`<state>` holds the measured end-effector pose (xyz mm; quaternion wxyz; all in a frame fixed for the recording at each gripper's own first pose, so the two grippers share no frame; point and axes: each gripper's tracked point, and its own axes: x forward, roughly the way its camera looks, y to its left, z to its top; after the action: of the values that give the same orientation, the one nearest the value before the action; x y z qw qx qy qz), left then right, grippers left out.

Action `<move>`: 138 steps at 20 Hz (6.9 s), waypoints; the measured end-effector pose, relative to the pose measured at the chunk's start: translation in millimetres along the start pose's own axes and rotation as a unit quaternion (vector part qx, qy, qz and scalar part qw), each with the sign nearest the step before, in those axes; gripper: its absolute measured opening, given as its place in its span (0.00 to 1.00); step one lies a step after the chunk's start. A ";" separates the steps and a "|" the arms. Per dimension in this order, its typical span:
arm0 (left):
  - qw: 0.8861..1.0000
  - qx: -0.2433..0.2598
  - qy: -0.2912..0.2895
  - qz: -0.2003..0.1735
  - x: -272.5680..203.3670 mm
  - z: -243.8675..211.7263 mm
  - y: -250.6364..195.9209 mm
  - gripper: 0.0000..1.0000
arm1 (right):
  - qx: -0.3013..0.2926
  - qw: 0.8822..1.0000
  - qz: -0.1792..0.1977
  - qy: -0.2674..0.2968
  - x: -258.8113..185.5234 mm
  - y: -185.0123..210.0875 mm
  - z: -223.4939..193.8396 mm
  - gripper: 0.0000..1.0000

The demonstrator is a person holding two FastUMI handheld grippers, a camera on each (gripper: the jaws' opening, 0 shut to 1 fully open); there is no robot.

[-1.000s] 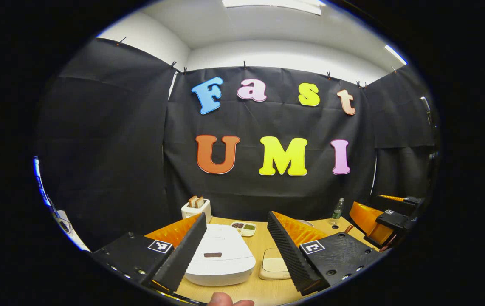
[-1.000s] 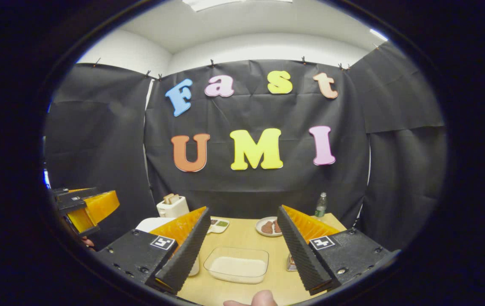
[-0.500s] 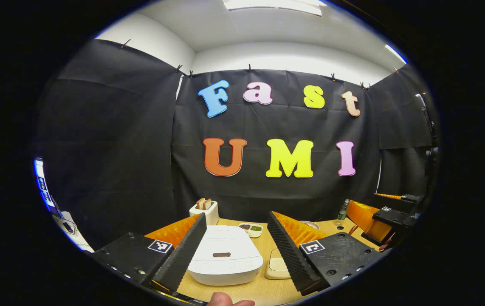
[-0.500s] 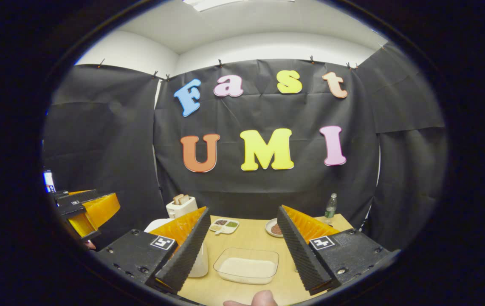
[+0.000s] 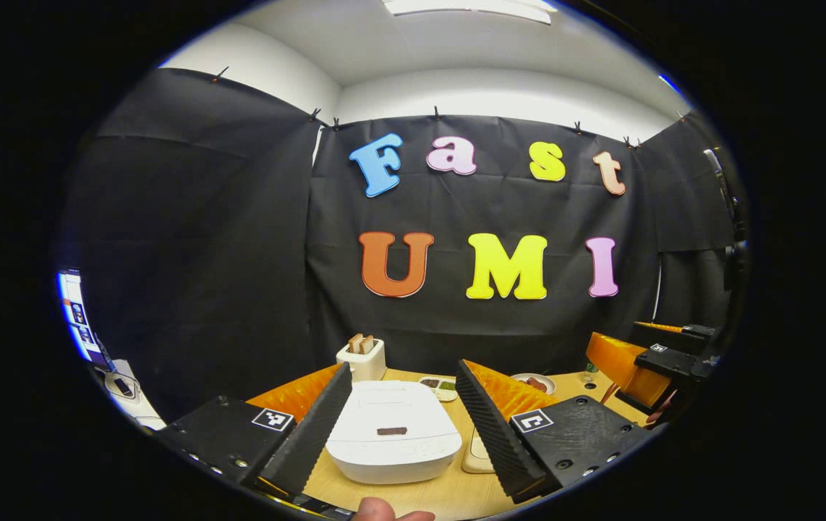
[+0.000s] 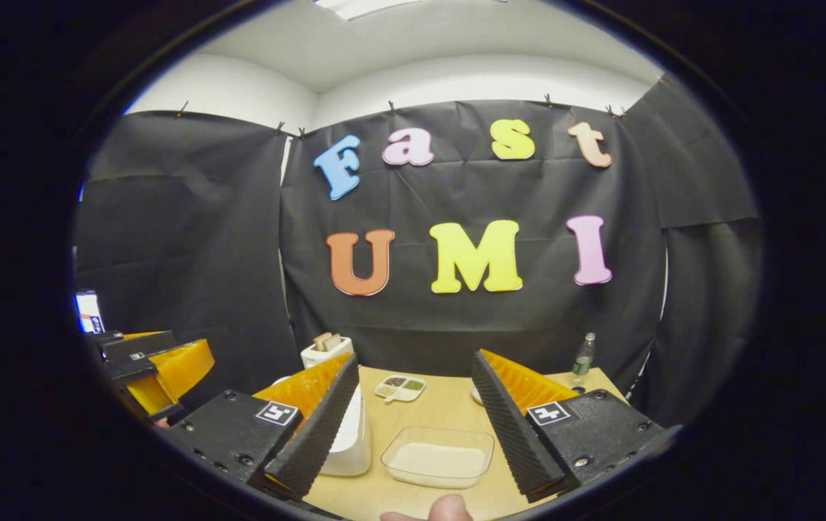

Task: Close the left gripper, press the button to open the rice cooker; take a wooden spoon from the chopstick holder with the right hand, scoop a spoonful of rice and pour it into the rice cooker, then put the wooden spoon back into the chopstick holder.

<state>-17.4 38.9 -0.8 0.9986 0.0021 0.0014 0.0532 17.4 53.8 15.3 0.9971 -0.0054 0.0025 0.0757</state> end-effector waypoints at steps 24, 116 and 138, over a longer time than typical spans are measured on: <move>0.973 -0.024 0.223 0.051 48.9 -128.7 -19.1 0.94 | 0.002 0.998 0.022 0.052 73.9 -81.1 -45.8 1.00; 0.990 -0.010 0.121 0.075 104.0 -55.3 -66.5 0.94 | 0.220 0.925 -0.066 0.303 171.3 -333.2 -299.8 0.39; 0.998 0.024 0.046 0.033 47.4 -42.9 25.9 0.94 | 0.002 0.979 -0.029 0.201 133.8 -153.1 -131.7 0.11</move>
<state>26.8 69.8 -43.7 0.9948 0.0235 0.0483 0.0863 172.2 -78.8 -115.7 0.9781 -0.0187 0.2024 0.0444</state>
